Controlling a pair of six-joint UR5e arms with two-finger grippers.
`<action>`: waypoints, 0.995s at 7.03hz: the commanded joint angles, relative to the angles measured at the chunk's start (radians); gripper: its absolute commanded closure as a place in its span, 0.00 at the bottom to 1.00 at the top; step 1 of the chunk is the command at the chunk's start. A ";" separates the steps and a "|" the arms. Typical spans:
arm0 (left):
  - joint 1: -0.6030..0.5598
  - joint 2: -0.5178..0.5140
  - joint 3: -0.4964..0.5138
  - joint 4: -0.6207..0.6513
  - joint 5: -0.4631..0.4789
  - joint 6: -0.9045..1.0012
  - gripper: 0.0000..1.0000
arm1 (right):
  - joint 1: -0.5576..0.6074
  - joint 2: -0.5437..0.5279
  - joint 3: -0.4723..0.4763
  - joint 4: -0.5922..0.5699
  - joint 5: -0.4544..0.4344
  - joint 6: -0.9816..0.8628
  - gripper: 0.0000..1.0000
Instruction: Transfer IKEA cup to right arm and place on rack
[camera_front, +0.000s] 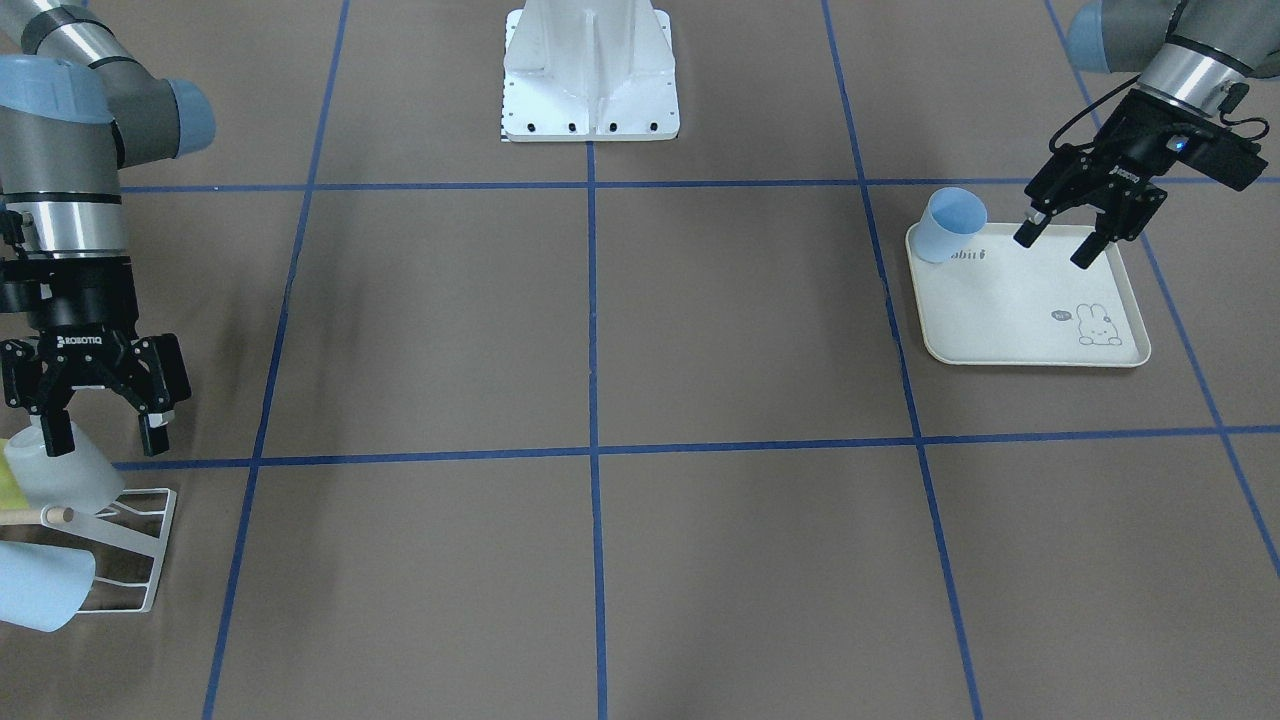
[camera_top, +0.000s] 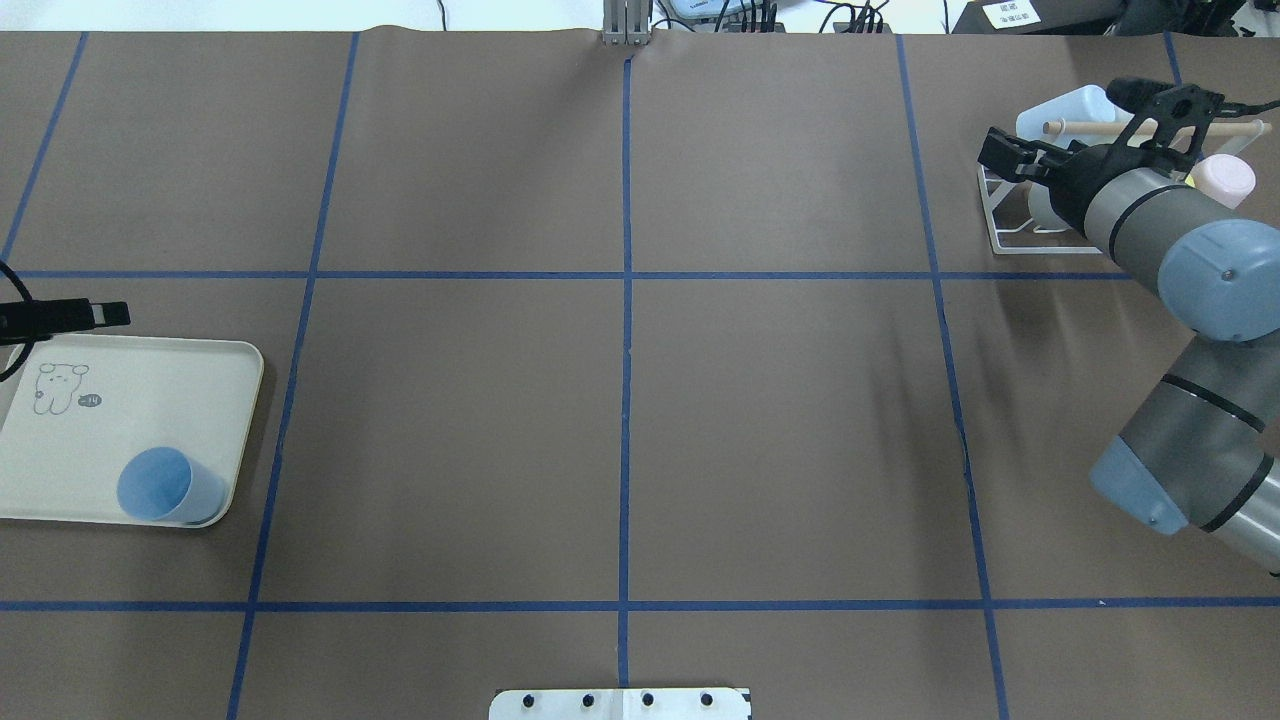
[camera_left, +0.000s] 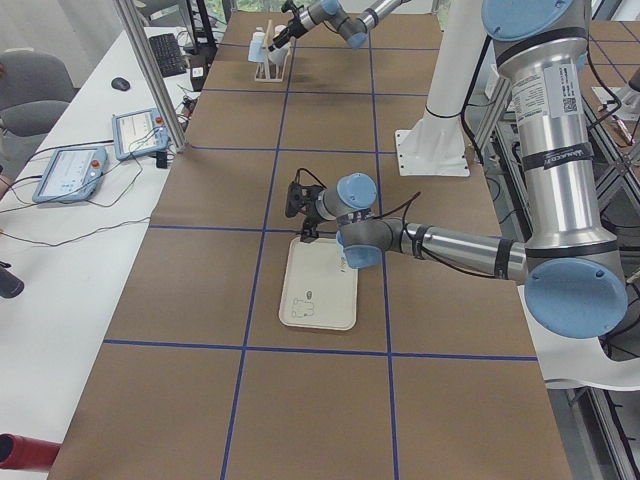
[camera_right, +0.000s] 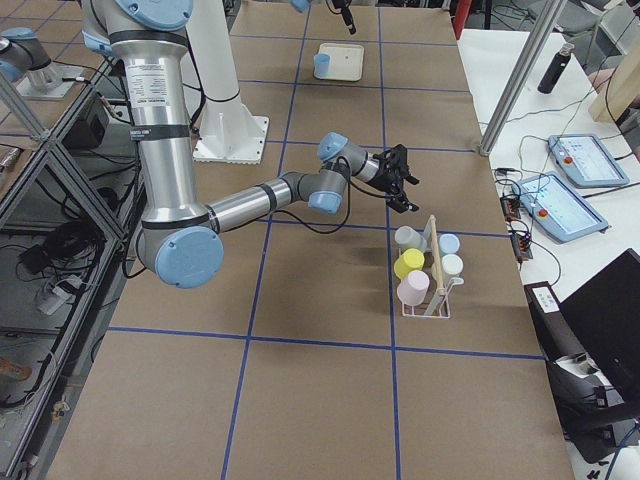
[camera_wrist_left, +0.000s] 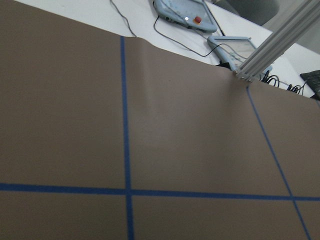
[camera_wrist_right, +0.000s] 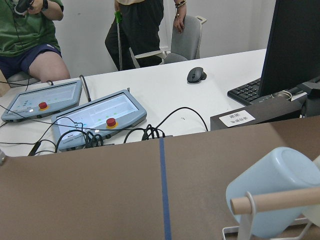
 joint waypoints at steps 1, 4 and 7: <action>0.045 0.023 0.002 0.088 -0.101 0.004 0.00 | -0.035 -0.072 0.090 0.006 0.008 0.000 0.00; 0.164 0.029 0.022 0.091 -0.115 -0.010 0.01 | -0.091 -0.091 0.119 0.009 0.005 0.000 0.00; 0.195 0.054 0.046 0.091 -0.112 -0.010 0.16 | -0.102 -0.091 0.133 0.009 0.005 0.000 0.00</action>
